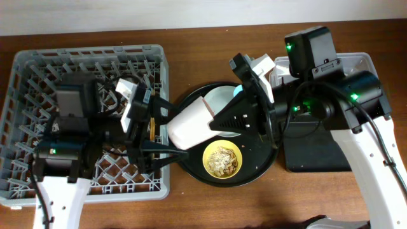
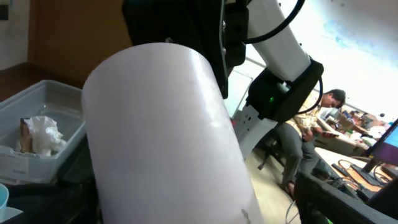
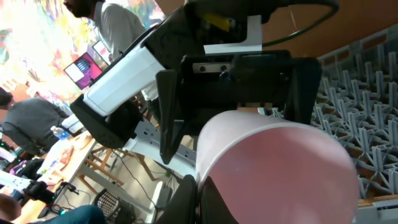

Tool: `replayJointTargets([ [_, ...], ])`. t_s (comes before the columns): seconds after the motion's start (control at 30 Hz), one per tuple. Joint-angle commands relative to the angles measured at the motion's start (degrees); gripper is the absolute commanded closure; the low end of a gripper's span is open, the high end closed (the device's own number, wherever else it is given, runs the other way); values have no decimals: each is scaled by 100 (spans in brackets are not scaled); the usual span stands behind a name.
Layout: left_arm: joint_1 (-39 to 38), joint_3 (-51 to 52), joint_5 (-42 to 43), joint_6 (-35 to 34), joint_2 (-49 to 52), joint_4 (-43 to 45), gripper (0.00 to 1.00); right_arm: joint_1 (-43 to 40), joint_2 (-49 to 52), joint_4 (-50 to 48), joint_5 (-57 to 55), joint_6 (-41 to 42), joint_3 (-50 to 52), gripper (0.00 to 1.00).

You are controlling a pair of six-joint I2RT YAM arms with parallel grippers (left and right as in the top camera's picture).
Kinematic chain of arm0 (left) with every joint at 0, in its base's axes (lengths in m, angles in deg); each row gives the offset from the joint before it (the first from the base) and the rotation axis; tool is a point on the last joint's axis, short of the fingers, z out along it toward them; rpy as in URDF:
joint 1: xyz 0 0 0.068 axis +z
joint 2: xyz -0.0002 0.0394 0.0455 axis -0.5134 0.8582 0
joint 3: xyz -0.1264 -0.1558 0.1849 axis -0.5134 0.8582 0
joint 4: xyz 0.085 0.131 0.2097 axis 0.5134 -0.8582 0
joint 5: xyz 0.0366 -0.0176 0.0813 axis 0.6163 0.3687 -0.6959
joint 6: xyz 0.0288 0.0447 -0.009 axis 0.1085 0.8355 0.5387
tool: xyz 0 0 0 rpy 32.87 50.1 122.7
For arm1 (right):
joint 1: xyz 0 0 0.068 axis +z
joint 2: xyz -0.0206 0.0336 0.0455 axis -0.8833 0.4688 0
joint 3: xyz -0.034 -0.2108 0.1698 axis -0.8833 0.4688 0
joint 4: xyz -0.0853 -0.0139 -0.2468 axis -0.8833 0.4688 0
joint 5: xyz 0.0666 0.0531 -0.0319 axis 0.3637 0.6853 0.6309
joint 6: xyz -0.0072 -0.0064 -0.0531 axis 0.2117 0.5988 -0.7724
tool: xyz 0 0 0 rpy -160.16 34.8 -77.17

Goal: Sort waste into correct bins and load items into the dishwasher rack

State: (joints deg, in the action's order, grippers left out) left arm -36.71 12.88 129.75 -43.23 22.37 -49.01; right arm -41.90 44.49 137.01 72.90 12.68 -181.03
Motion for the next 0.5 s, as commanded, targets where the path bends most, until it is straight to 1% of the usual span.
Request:
replayJointTargets([
  [0.0,-59,-37,181,66,-262,-9,7,15,22,-142,-66,-83,-7,96],
  [0.03,-238,-37,162,68,-256,15,10,17,22,-216,-50,-63,-7,96],
  [0.07,-376,-37,87,66,-258,63,16,17,22,-214,-48,-63,-7,96],
  [0.13,-468,-37,24,66,-258,188,17,142,22,-219,-57,-66,-7,96],
  [0.17,-468,-37,22,66,-258,190,19,313,22,-295,-101,-66,-7,96],
  [0.23,-468,-37,20,61,-258,188,29,348,22,-326,-101,-66,-7,96],
  [0.27,-466,-37,20,63,-258,190,36,348,22,-326,-101,-66,-7,96],
  [0.3,-461,-37,-22,61,-258,188,45,348,22,-326,-101,-66,-7,96],
  [0.33,-461,-37,-575,-170,-258,188,53,345,22,-348,-103,-66,-7,88],
  [0.37,-450,-37,-1488,-660,-258,186,53,313,22,-431,-262,-66,-9,70],
  [0.4,-343,-37,-2212,-1075,-260,146,57,164,22,-435,-472,-61,-9,57],
  [0.43,-173,-37,-2872,-1373,-262,-15,60,-33,22,-409,-702,-13,-9,50],
  [0.47,-4,-37,-3285,-1460,-262,-197,60,-238,22,-402,-997,181,-9,44],
])
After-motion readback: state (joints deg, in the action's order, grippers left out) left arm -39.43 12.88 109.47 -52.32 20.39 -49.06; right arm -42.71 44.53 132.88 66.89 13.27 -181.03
